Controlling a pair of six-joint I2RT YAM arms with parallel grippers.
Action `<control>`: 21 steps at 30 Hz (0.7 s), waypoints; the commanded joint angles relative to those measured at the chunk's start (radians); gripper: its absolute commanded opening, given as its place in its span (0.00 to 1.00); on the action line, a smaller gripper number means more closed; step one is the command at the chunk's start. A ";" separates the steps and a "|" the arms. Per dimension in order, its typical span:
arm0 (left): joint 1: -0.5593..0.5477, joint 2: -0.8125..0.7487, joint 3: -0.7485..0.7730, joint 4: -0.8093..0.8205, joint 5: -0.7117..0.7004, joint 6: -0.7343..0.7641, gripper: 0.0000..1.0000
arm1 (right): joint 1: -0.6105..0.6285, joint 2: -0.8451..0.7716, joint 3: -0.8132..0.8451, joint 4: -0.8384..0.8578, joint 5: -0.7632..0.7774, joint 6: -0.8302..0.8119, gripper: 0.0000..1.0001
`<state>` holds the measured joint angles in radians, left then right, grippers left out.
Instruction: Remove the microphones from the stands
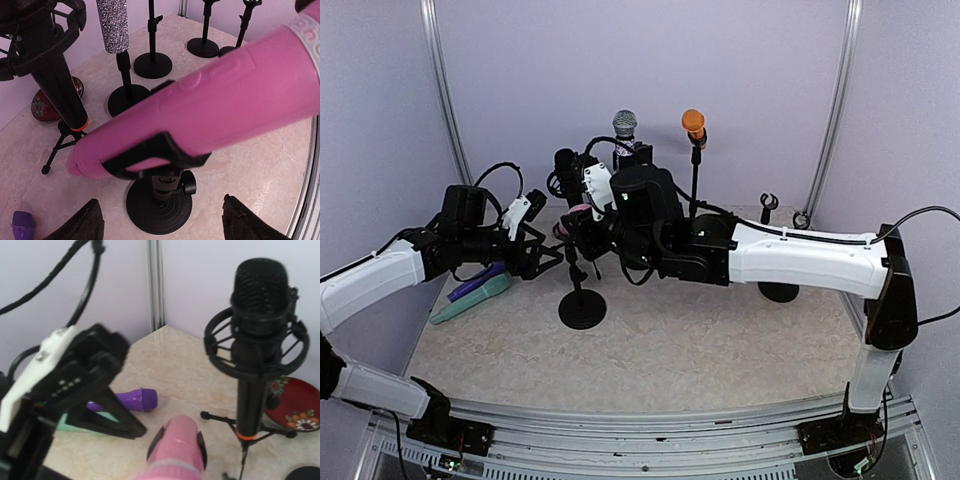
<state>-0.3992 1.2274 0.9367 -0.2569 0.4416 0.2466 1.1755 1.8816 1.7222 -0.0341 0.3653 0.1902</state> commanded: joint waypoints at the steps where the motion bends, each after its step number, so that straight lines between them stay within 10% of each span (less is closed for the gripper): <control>1: -0.018 0.022 -0.024 0.084 -0.014 -0.038 0.77 | 0.032 0.030 0.032 0.095 -0.003 0.069 0.00; 21: -0.018 0.126 -0.071 0.215 -0.066 -0.066 0.41 | 0.090 0.048 0.020 0.155 0.013 0.099 0.00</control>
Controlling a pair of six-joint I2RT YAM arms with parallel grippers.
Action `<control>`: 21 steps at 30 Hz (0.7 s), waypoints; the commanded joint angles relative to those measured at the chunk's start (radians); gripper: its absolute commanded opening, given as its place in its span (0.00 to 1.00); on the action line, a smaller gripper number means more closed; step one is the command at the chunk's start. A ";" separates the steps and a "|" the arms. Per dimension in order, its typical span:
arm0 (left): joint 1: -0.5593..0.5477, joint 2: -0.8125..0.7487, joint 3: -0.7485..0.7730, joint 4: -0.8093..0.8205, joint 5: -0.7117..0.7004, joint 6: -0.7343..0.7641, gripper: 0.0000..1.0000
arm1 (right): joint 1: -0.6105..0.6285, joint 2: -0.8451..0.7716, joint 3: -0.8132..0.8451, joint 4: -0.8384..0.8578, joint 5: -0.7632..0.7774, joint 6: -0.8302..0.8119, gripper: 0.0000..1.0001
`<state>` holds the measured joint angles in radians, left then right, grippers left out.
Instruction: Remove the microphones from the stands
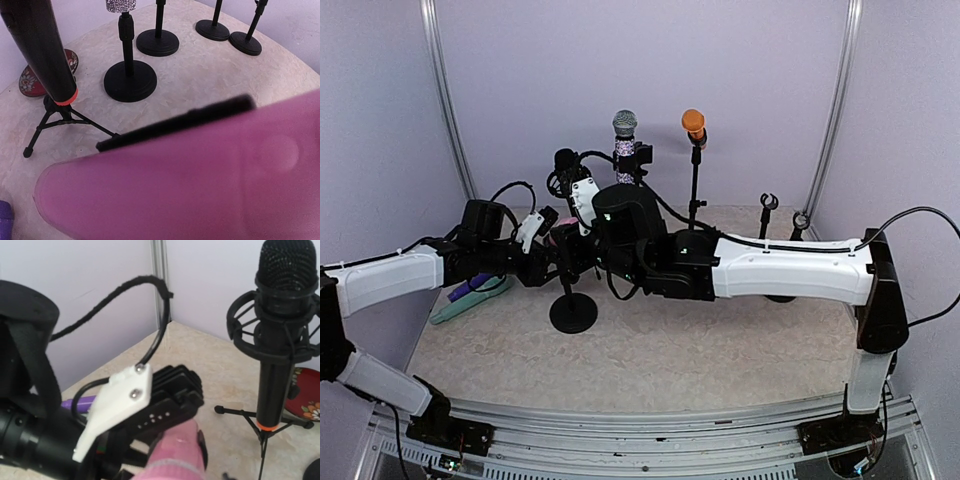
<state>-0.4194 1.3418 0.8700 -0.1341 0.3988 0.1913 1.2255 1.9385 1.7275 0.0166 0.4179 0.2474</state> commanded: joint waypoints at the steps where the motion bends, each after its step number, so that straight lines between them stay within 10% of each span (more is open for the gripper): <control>1: 0.009 0.015 -0.007 0.096 -0.025 -0.010 0.36 | 0.041 -0.015 0.004 0.107 -0.038 0.042 0.00; 6: 0.045 0.019 -0.032 0.131 -0.045 -0.009 0.08 | 0.054 -0.059 -0.043 0.116 -0.010 0.022 0.00; 21: 0.073 0.048 -0.082 0.156 -0.148 0.091 0.05 | 0.137 -0.268 -0.171 0.061 0.079 -0.026 0.00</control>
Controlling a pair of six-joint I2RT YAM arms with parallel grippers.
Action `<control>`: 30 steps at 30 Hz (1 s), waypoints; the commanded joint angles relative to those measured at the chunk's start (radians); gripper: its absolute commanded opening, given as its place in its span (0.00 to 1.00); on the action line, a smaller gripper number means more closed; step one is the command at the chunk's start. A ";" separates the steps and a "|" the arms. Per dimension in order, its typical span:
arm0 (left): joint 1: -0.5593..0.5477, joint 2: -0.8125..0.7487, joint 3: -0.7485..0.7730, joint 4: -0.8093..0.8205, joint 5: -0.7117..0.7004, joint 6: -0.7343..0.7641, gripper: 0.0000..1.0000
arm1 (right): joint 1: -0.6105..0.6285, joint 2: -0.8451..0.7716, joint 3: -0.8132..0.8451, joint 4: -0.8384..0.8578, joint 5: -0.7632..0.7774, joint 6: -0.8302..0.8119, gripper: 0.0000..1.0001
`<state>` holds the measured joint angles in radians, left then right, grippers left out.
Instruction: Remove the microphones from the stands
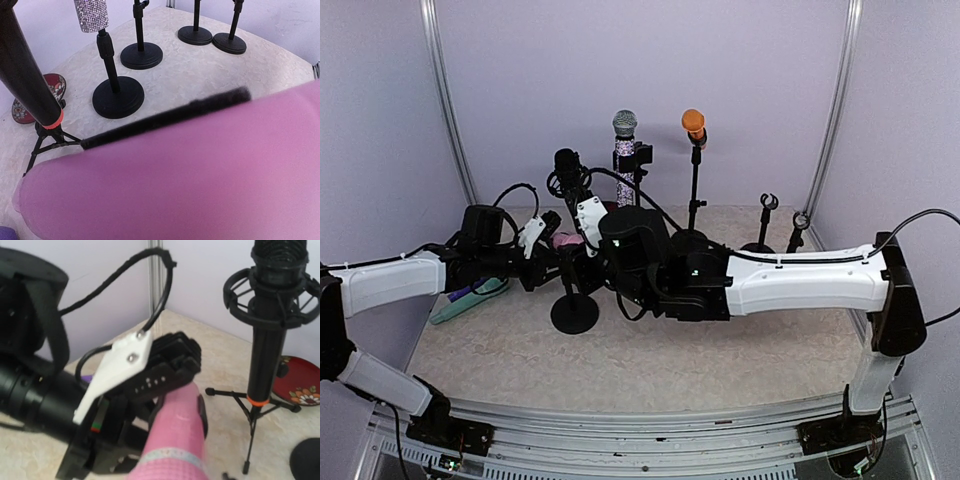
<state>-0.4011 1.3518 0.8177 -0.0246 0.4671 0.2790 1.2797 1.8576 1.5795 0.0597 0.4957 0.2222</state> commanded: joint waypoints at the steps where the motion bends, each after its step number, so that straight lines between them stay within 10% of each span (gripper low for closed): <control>1: 0.055 0.038 -0.040 0.051 -0.224 0.013 0.04 | 0.088 -0.203 -0.035 0.008 0.005 0.012 0.00; 11: 0.047 0.061 -0.024 0.051 -0.210 0.036 0.07 | 0.150 -0.309 -0.131 -0.064 0.078 0.046 0.00; 13: 0.038 0.056 -0.011 0.024 -0.180 0.054 0.26 | 0.150 -0.320 -0.140 -0.081 0.088 0.050 0.00; 15: 0.031 0.041 0.017 -0.035 -0.153 0.073 0.73 | 0.149 -0.328 -0.147 -0.093 0.091 0.050 0.00; 17: 0.030 0.008 0.042 -0.111 -0.145 0.111 0.98 | 0.143 -0.322 -0.136 -0.121 0.083 0.054 0.00; 30: 0.199 -0.340 0.124 -0.848 0.173 0.612 0.99 | -0.049 -0.195 -0.071 -0.173 -0.481 0.164 0.00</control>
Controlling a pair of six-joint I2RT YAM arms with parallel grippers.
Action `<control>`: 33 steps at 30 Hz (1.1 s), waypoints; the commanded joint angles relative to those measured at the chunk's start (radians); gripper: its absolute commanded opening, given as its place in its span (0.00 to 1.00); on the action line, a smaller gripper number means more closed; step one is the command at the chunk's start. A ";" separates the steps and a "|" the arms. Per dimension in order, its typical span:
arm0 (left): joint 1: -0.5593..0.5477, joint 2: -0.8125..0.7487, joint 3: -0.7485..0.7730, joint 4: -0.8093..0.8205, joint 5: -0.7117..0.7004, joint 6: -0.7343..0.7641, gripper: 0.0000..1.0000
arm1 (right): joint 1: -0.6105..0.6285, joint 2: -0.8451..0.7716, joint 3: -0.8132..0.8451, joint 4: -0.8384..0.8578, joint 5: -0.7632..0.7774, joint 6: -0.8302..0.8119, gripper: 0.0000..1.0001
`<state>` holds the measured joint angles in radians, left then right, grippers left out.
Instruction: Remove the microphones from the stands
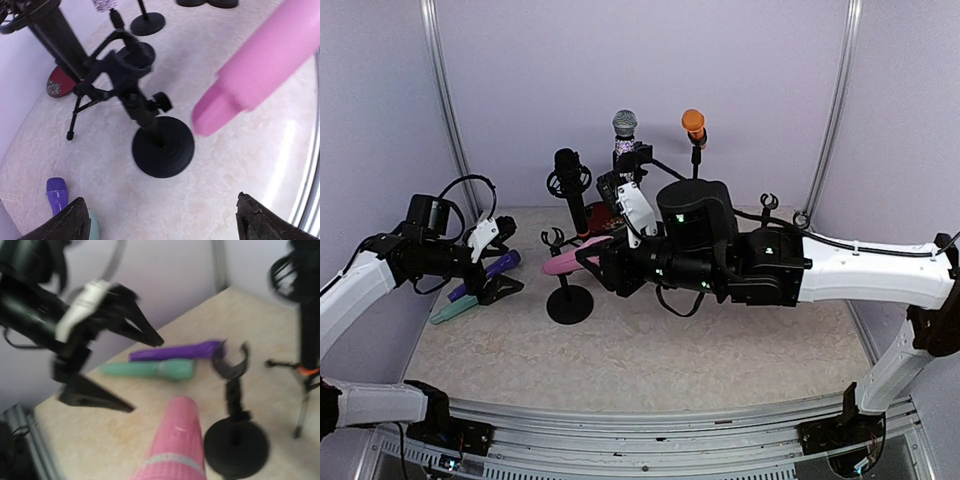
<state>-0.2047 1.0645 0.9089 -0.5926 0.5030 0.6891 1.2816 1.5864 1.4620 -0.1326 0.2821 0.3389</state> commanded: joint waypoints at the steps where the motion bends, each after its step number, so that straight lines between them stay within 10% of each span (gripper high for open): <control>1: 0.000 -0.055 0.043 -0.307 0.159 0.204 0.99 | -0.060 0.113 0.068 0.027 -0.317 0.050 0.00; 8: -0.025 -0.070 0.041 -0.335 0.200 0.213 0.96 | -0.079 0.322 0.262 0.053 -0.512 0.052 0.00; 23: -0.043 -0.068 0.069 -0.418 0.197 0.282 0.49 | -0.090 0.452 0.387 0.111 -0.569 0.086 0.00; 33: 0.071 -0.094 -0.002 -0.344 0.092 0.322 0.21 | -0.135 0.367 0.272 0.140 -0.542 0.102 0.73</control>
<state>-0.1959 0.9916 0.9440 -0.9848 0.6739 1.0065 1.1717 2.0155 1.7786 -0.0086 -0.2741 0.4328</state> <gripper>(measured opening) 0.332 0.649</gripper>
